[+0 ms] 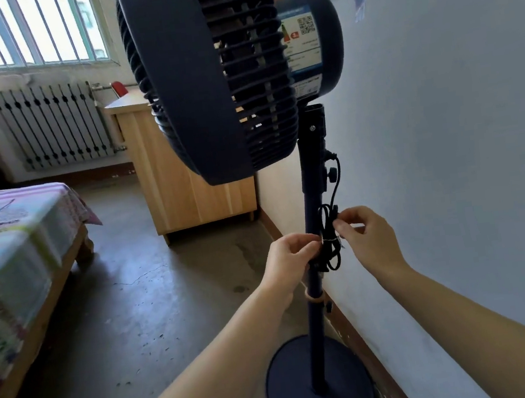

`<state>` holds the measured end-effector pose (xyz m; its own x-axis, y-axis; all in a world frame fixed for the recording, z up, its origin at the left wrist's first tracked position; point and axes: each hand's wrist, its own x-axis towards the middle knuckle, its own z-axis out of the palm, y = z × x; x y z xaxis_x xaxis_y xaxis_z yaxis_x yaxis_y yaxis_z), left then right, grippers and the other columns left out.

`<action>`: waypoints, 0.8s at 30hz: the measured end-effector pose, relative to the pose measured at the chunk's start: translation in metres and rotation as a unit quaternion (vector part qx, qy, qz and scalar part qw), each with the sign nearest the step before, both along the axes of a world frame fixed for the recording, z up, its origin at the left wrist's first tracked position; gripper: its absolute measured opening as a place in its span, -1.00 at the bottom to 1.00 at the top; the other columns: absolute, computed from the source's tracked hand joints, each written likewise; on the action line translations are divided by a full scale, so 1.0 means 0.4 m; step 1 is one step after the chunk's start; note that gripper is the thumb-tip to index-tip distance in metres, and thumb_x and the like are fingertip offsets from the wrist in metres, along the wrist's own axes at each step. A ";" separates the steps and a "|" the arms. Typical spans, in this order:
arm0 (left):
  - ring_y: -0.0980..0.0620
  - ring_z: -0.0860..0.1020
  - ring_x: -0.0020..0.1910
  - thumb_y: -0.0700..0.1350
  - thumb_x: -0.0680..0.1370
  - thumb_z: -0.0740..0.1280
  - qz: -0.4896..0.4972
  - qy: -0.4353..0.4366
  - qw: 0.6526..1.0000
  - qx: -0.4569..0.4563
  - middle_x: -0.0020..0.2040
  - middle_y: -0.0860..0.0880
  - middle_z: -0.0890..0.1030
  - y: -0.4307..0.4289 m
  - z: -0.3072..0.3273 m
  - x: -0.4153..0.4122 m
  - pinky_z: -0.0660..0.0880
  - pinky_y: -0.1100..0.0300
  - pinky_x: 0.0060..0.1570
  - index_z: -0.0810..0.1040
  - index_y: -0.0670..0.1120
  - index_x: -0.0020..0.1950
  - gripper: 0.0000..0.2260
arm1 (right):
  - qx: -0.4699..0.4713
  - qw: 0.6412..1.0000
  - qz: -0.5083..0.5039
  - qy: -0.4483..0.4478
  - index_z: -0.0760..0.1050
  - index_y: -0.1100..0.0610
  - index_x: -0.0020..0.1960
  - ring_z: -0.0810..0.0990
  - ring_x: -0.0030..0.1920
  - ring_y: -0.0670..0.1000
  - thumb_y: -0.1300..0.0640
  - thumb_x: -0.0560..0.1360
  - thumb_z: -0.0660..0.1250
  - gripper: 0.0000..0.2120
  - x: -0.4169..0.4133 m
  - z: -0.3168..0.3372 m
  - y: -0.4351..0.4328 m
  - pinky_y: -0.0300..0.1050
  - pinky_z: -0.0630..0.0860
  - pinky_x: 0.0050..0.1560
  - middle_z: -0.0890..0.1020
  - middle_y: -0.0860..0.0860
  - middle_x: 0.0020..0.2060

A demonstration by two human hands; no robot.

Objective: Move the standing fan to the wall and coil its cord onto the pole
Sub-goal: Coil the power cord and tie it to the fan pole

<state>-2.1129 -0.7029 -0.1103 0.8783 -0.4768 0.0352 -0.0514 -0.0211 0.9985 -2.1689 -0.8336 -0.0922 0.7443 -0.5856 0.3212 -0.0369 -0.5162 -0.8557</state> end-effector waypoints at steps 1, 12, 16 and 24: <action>0.15 0.64 -0.06 -0.18 0.56 0.31 0.001 -0.001 1.000 -0.001 0.00 -0.03 0.67 0.000 -0.004 0.002 0.52 0.42 -0.25 0.60 -0.08 0.09 -0.86 | 0.004 1.000 0.000 0.001 0.50 0.10 0.05 0.58 -0.07 -0.03 0.09 0.52 0.32 -0.86 0.001 -0.002 -0.001 -0.41 0.39 -0.19 0.61 -0.01 -0.02; 0.10 0.66 -0.09 -0.27 0.53 0.34 0.019 0.001 1.000 0.008 -0.04 -0.03 0.68 -0.020 -0.071 0.036 0.57 0.32 -0.18 0.62 -0.06 0.02 -0.85 | 0.030 0.999 0.001 -0.026 0.53 0.07 0.15 0.60 0.06 -0.05 0.28 0.53 0.26 -0.75 0.013 -0.058 -0.009 -0.20 0.49 0.14 0.63 -0.03 0.09; 0.12 0.67 -0.11 -0.30 0.52 0.34 0.020 -0.009 1.000 0.000 -0.10 0.00 0.70 -0.022 -0.085 0.049 0.58 0.32 -0.17 0.64 -0.05 -0.04 -0.83 | 0.034 0.998 0.000 -0.044 0.53 0.03 0.14 0.60 0.03 -0.07 0.35 0.50 0.24 -0.68 0.011 -0.070 -0.002 -0.20 0.49 0.12 0.63 -0.06 0.05; 0.00 0.66 -0.16 -0.32 0.51 0.34 0.008 -0.048 0.999 0.016 -0.14 -0.07 0.69 -0.016 -0.074 0.056 0.55 0.34 -0.25 0.64 -0.10 -0.12 -0.85 | 0.000 0.999 -0.024 -0.044 0.49 0.07 0.22 0.60 0.01 -0.04 0.33 0.52 0.24 -0.68 0.006 -0.070 0.000 -0.22 0.51 0.08 0.51 0.04 0.22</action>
